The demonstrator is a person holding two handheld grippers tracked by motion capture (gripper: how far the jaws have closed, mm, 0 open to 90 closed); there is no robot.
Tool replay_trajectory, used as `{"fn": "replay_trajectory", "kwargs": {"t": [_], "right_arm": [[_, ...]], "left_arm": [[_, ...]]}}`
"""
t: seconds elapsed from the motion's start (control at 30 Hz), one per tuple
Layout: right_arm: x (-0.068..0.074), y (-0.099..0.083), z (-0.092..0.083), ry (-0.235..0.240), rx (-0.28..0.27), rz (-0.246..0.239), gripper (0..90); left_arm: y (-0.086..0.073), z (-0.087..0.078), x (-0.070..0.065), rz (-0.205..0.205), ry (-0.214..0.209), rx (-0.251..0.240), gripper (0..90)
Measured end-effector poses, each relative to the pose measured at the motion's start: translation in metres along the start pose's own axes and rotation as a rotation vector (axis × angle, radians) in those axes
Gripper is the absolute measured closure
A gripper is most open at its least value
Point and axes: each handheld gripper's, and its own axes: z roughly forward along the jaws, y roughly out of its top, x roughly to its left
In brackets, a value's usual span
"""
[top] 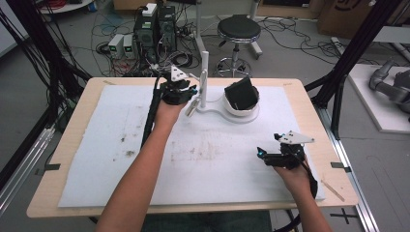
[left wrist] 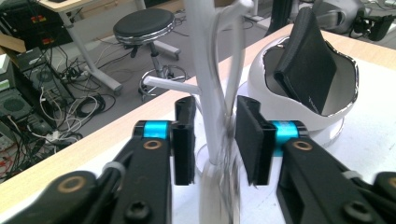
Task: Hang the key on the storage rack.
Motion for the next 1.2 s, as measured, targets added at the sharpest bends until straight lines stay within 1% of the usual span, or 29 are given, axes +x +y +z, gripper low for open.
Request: {"fn": "replay_trajectory", "kwargs": {"t": [0.03, 0.07, 0.13, 0.2, 0.27, 0.3, 0.37, 0.4, 0.5, 0.53, 0.63, 0.77, 0.83, 0.93, 0.97, 1.0, 1.03, 1.07, 1.1, 1.13, 1.17, 1.2], "right_arm": [[0.0, 0.0, 0.0, 0.001, 0.001, -0.001, 14.7], [0.0, 0.0, 0.0, 0.001, 0.001, -0.001, 14.7], [0.001, 0.001, -0.001, 0.0, -0.002, -0.005, 14.7], [0.001, 0.001, -0.001, 0.0, -0.004, -0.003, 14.7], [0.001, 0.001, -0.001, -0.001, -0.003, -0.004, 14.7], [0.002, 0.001, -0.001, 0.0, -0.001, -0.004, 14.7], [0.002, 0.002, 0.0, 0.001, -0.001, -0.005, 14.7], [0.002, 0.002, 0.0, -0.001, 0.0, -0.008, 14.7], [0.003, 0.002, 0.001, 0.002, -0.001, -0.006, 14.7], [0.003, 0.002, 0.001, -0.001, -0.001, -0.006, 14.7], [0.002, 0.002, 0.001, 0.0, 0.0, -0.003, 14.7], [0.001, 0.002, 0.003, 0.002, 0.004, 0.001, 14.7], [0.0, 0.002, 0.003, 0.002, 0.005, -0.002, 14.7], [0.0, 0.002, 0.003, 0.002, 0.001, -0.004, 14.7], [0.0, 0.002, 0.003, 0.002, 0.001, -0.004, 14.7], [0.0, 0.002, 0.003, 0.002, -0.001, -0.001, 14.7], [0.0, 0.002, 0.003, 0.001, -0.002, 0.001, 14.7], [0.0, 0.002, 0.003, 0.001, -0.002, 0.001, 14.7], [0.0, 0.002, 0.003, 0.0, -0.002, 0.001, 14.7], [0.0, 0.002, 0.002, 0.001, -0.003, 0.001, 14.7], [0.0, 0.002, 0.002, 0.001, -0.003, 0.001, 14.7], [0.0, 0.002, 0.002, 0.0, -0.003, -0.002, 14.7]], "left_arm": [[0.0, -0.001, 0.001, -0.004, 0.0, -0.002, 63.0], [-0.001, -0.003, 0.001, -0.007, -0.003, -0.006, 63.0], [-0.003, -0.006, 0.002, -0.014, -0.002, -0.013, 59.3], [-0.006, -0.01, 0.003, -0.026, -0.014, -0.022, 55.2], [-0.011, -0.016, 0.004, -0.028, -0.028, -0.025, 52.4], [-0.015, -0.018, 0.004, -0.03, -0.036, -0.034, 51.9], [-0.021, -0.022, 0.004, -0.033, -0.048, -0.032, 49.2], [-0.024, -0.024, 0.005, -0.037, -0.056, -0.028, 48.0], [-0.031, -0.032, 0.007, -0.049, -0.081, -0.042, 44.3], [-0.033, -0.034, 0.007, -0.051, -0.091, -0.044, 44.3], [-0.039, -0.042, 0.008, -0.044, -0.134, -0.042, 41.6], [-0.048, -0.051, 0.008, -0.038, -0.175, -0.034, 40.0], [-0.053, -0.055, 0.008, -0.037, -0.196, -0.031, 36.9], [-0.063, -0.062, 0.005, -0.043, -0.236, -0.045, 36.7], [-0.068, -0.063, 0.004, -0.044, -0.249, -0.04, 36.7], [-0.072, -0.065, 0.003, -0.041, -0.254, -0.038, 36.7], [-0.079, -0.068, 0.001, -0.041, -0.261, -0.037, 35.1], [-0.079, -0.068, 0.001, -0.041, -0.261, -0.037, 34.0], [-0.083, -0.07, 0.001, -0.04, -0.262, -0.04, 34.0], [-0.09, -0.073, 0.0, -0.039, -0.274, -0.04, 32.4], [-0.09, -0.073, 0.0, -0.039, -0.274, -0.04, 31.4], [-0.093, -0.075, 0.0, -0.041, -0.278, -0.037, 31.4]]}}
